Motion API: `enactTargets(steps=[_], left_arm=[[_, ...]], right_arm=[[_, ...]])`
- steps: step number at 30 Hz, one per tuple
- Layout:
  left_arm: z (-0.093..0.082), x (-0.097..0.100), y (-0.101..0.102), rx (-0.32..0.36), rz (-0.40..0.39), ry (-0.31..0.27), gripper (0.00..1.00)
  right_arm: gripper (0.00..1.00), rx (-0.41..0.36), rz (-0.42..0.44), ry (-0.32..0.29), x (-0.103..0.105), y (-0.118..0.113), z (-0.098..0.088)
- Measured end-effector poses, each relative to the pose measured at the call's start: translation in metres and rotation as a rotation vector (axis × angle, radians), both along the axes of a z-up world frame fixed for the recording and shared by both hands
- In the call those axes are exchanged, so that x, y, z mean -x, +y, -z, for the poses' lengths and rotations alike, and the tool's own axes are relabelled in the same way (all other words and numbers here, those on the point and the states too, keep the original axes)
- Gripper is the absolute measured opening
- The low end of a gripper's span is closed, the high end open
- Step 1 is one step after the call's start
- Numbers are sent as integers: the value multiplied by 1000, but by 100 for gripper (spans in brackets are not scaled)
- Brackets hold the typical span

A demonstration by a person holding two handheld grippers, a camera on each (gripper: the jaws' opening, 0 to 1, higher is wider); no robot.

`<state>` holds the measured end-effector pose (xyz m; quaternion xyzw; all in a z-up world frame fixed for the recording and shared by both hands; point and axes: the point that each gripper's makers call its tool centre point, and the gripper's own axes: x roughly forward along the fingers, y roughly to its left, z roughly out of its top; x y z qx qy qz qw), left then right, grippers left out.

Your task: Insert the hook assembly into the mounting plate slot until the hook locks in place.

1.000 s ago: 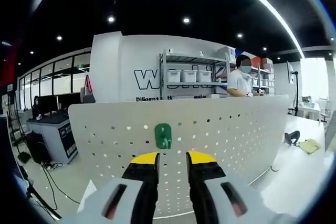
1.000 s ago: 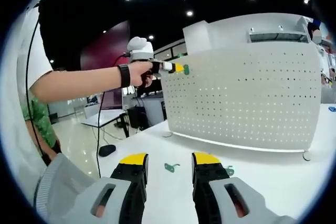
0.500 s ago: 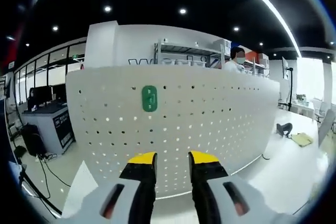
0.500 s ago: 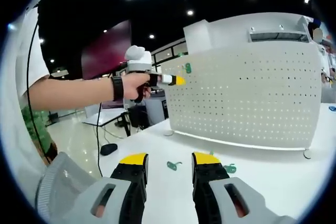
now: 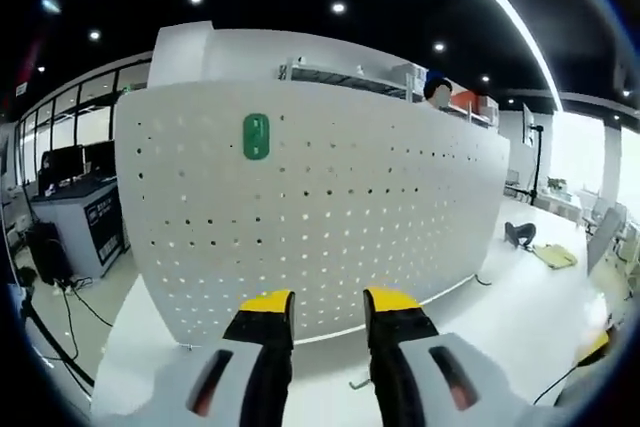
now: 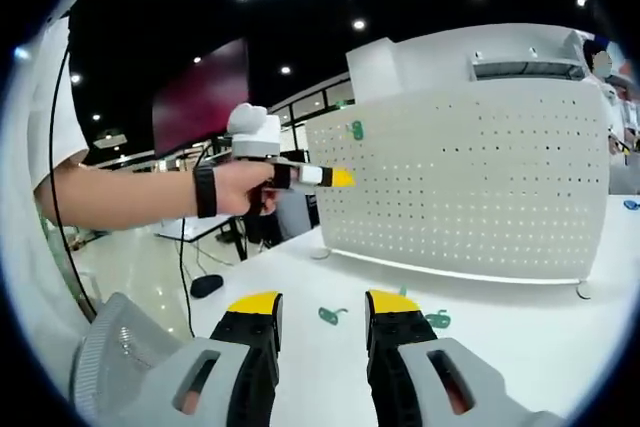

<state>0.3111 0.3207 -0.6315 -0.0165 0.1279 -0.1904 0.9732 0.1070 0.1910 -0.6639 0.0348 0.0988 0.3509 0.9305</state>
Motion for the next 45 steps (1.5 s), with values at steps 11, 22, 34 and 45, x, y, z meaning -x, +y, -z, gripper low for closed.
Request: enactTargets(steps=[11, 22, 34, 45], left_arm=[[36, 21, -7, 2, 57, 83, 31], [62, 38, -13, -8, 91, 129, 36], [98, 58, -15, -29, 109, 194, 39], [131, 76, -10, -42, 76, 266, 40]], right_arm=[[33, 2, 18, 13, -1, -2, 5], [33, 8, 22, 23, -2, -2, 9], [33, 13, 16, 31, -5, -4, 13], [33, 4, -3, 39, -5, 0, 17]])
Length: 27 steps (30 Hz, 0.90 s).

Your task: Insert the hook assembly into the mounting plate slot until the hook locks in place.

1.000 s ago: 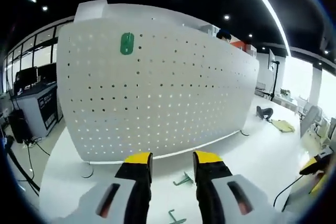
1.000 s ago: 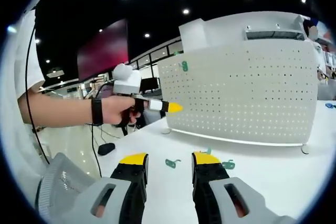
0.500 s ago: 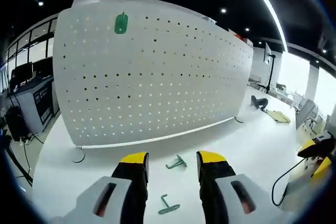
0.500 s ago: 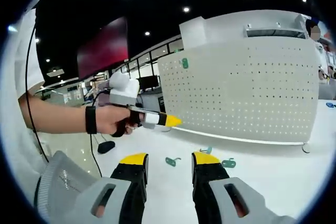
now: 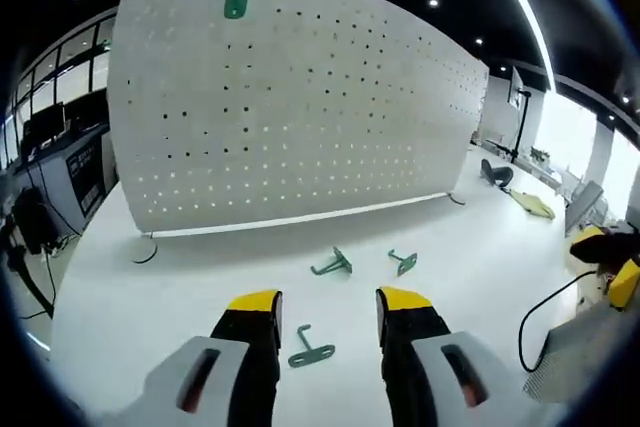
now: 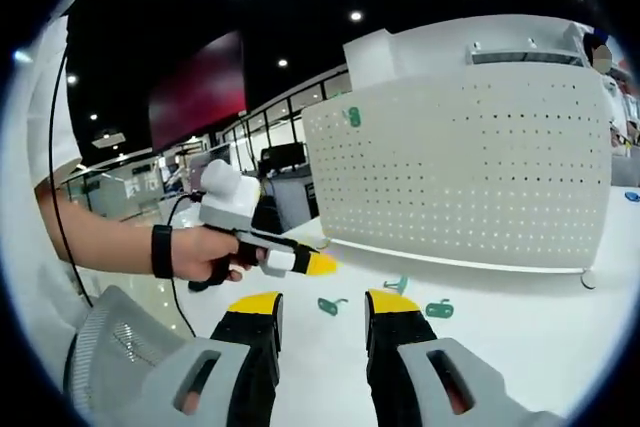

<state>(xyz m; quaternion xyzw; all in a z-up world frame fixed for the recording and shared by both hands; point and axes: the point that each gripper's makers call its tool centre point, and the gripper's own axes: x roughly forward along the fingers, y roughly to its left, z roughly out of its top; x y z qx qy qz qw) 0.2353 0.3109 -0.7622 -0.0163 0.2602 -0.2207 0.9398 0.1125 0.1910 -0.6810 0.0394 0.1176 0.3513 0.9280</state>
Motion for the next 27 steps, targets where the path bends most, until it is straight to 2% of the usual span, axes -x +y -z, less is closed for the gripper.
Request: enactTargets(steps=[2, 10, 13, 18, 27], left_arm=[[3, 1, 2, 13, -30, 1, 40], [28, 12, -2, -3, -59, 59, 45], [37, 16, 0, -26, -73, 83, 46], [48, 14, 8, -77, -116, 89, 47], [68, 16, 16, -122, -178, 146, 48]], right_arm=[[33, -3, 0, 2, 0, -1, 0], [33, -13, 0, 12, 0, -2, 3], [33, -17, 0, 16, 0, -4, 5], [33, -24, 6, 20, -2, -9, 6], [33, -33, 15, 34, -5, -14, 10]])
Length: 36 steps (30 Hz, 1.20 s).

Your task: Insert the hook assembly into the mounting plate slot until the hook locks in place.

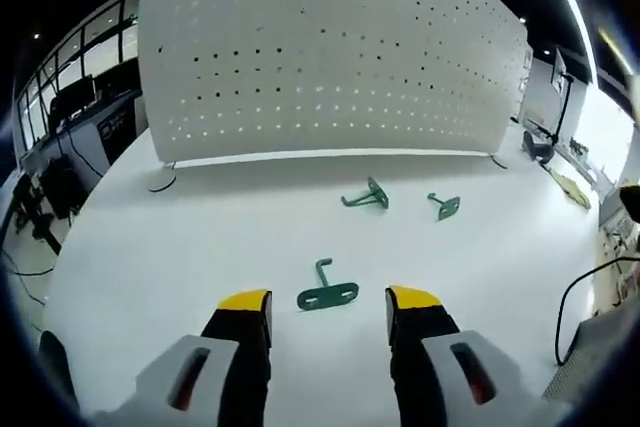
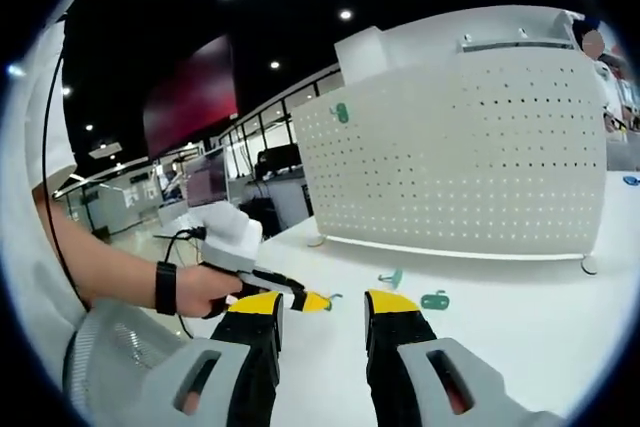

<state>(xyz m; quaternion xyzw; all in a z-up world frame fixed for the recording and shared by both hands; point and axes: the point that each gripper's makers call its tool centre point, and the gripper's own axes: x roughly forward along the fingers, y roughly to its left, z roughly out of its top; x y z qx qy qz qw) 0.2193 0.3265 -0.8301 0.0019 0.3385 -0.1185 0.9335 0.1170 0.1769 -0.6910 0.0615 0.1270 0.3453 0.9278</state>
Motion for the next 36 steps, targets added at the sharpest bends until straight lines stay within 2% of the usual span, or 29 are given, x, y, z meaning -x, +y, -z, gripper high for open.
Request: enactTargets(steps=[3, 9, 11, 14, 18, 24, 31, 36], left_arm=[[4, -1, 4, -1, -40, 5, 48], [9, -4, 5, -15, -63, 14, 46], [10, -5, 1, 7, -67, 20, 47], [12, -7, -3, -18, -73, 21, 46], [17, -9, -5, 3, -90, 32, 45], [17, -11, -1, -5, -102, 26, 43], [17, -12, 14, -8, -128, 20, 40], [16, -14, 12, -5, -96, -6, 39]], right_arm=[[32, 2, 1, 6, 0, -2, 2], [32, 2, 4, 11, -2, -6, 4], [32, 2, 4, 17, -2, -7, 5], [32, 2, 4, 18, -2, -7, 5], [32, -1, 12, 19, -4, -9, 4], [32, -11, 16, 22, -8, -8, 4], [32, -15, 14, 21, -9, -6, 3], [32, -12, 15, 24, -8, -6, 5]])
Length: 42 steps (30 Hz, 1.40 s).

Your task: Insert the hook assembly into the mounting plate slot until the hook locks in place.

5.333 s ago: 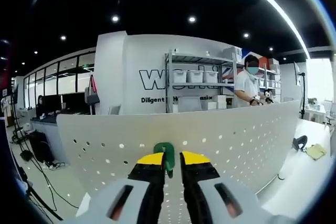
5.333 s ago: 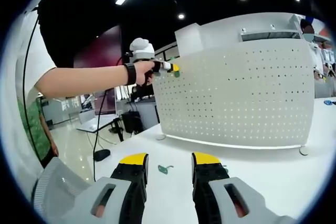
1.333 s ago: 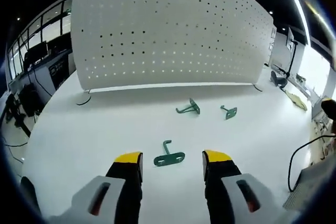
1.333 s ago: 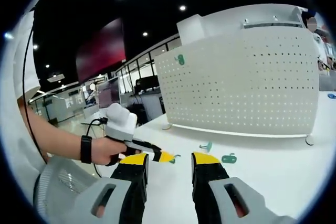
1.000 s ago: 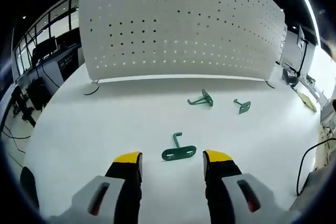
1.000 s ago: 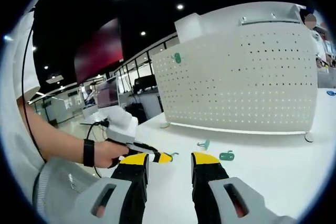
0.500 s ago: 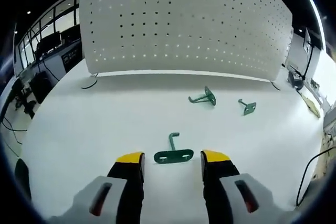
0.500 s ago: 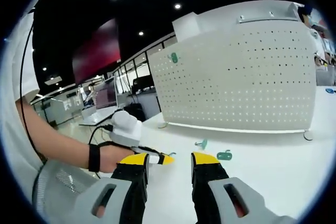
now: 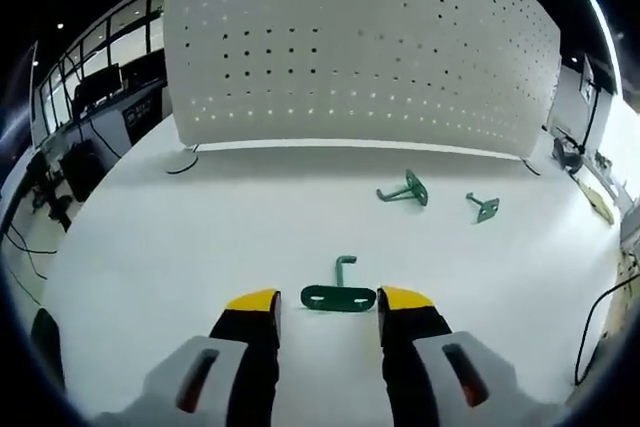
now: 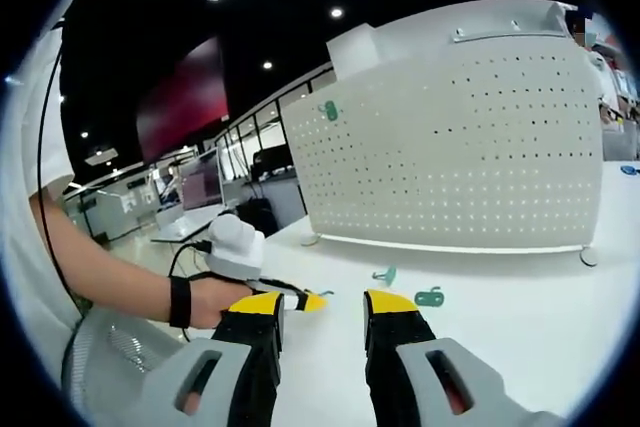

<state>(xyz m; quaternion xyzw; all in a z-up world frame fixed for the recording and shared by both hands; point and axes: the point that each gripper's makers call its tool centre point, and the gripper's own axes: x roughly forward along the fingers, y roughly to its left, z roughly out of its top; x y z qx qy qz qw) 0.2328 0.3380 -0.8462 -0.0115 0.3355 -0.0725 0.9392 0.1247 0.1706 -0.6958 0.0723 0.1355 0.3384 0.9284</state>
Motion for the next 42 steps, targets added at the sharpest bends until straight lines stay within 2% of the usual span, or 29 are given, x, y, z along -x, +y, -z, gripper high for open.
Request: enactTargets(steps=[4, 7, 17, 20, 26, 33, 36, 42], left_arm=[[-1, 1, -3, -8, 16, -6, 31], [-3, -2, -5, -10, 27, -23, 31], [-3, -3, -7, 6, 44, -21, 31], [-6, -3, -11, 74, 38, -19, 30], [-13, 1, -15, 159, 38, -12, 29], [-23, 6, -17, 228, 40, -13, 29], [-29, 10, -17, 228, 53, -18, 29], [-42, 18, -17, 294, 40, -5, 29]], right_arm=[[32, 1, 4, 0, 0, -1, 0], [32, 3, 6, 0, 0, -2, -1], [32, 8, 4, -1, 1, -1, -2], [32, 8, 5, -3, 1, -1, -2], [32, 13, -4, -5, 2, 0, -3], [32, 18, -28, -9, 4, 5, -4], [32, 21, -39, -11, 5, 7, -5], [32, 25, -63, -16, 6, 11, -6]])
